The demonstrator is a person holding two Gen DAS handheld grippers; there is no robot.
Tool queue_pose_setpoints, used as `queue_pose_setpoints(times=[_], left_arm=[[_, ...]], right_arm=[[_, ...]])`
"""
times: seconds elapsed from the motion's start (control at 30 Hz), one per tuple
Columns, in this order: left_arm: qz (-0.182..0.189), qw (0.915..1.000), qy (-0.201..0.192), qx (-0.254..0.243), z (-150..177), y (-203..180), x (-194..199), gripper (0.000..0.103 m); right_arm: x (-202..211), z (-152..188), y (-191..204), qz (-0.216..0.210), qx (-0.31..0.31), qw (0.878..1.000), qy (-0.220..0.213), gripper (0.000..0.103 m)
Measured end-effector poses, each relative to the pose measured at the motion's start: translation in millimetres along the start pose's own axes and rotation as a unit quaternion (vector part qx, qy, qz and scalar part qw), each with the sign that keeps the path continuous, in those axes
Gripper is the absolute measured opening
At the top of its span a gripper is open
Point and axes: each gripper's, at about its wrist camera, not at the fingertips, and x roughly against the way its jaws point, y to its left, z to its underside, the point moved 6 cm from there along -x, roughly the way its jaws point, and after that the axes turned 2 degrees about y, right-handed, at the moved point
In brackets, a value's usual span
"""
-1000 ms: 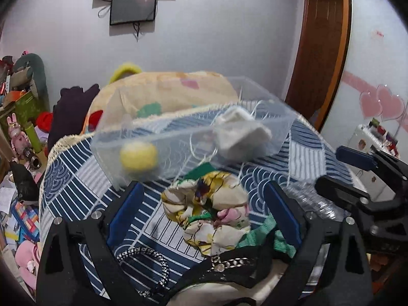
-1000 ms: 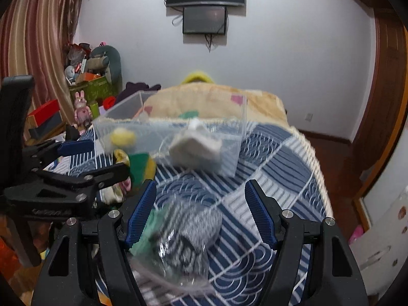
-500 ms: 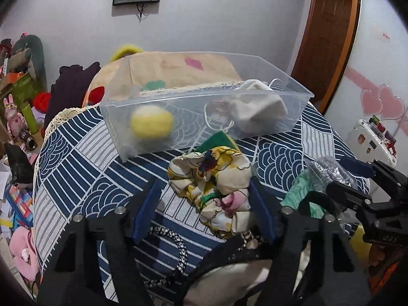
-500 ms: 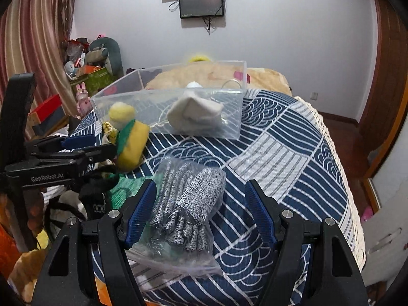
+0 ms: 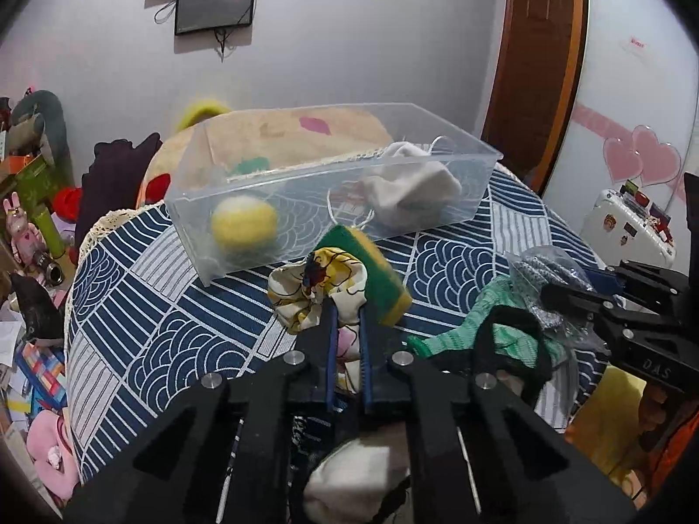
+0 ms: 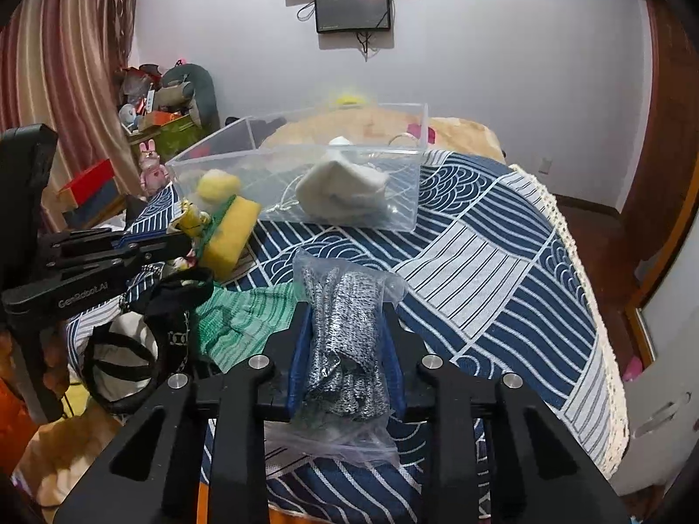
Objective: Organize soft objects
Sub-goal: 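Grasp the yellow floral cloth with the left tool while the right tool grasps the bagged silver scrubber, then place the floral cloth into the box with the left tool while the right tool releases the scrubber bag inside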
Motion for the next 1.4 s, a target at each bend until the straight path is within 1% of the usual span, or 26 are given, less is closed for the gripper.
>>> queue_pose_setpoints(times=[0.23,0.47,0.6,0.73,0.8,0.9,1.0,1.13,1.2,1.4], left_arm=[[0.008,0.9990,-0.042,0.011,-16.7,4.5,31.6,0.008],[0.003,0.9962,-0.086,0.013,-39.3,10.6,60.2,0.008],[0.003,0.9948,-0.101,0.012,-51.5,14.0,68.3,0.008],[0.015,0.9947,-0.102,0.010,-60.1,14.0,68.2,0.008],[0.025,0.9944,-0.102,0.007,-62.9,11.3,66.8,0.008],[0.038,0.9946,-0.097,0.004,-61.8,5.4,61.3,0.008],[0.046,0.9952,-0.086,-0.001,-56.9,-0.1,51.7,0.008],[0.035,0.9969,-0.067,-0.020,-50.3,-4.7,37.4,0.008],[0.033,0.9974,-0.061,-0.021,-50.1,-4.2,32.3,0.008],[0.022,0.9968,-0.076,0.006,-67.6,13.9,27.1,0.008]], right_arm=[[16.0,-16.9,1.5,0.004,0.001,1.000,-0.031,0.026],[26.0,-47.6,4.2,0.003,0.002,0.998,-0.070,0.026],[27.3,-64.2,8.0,0.000,0.004,0.996,-0.086,0.026],[24.4,-80.7,11.4,-0.001,0.006,0.995,-0.098,0.026],[20.9,-88.7,15.7,-0.011,0.006,0.995,-0.102,0.026],[13.4,-96.4,24.6,-0.030,0.009,0.994,-0.100,0.026],[5.1,-99.5,37.4,-0.037,0.021,0.994,-0.097,0.026],[-1.8,-106.8,44.3,-0.035,0.028,0.994,-0.099,0.026],[-7.2,-113.9,44.6,-0.037,0.029,0.994,-0.097,0.026],[-31.5,-123.7,45.4,-0.026,0.033,0.997,-0.070,0.026]])
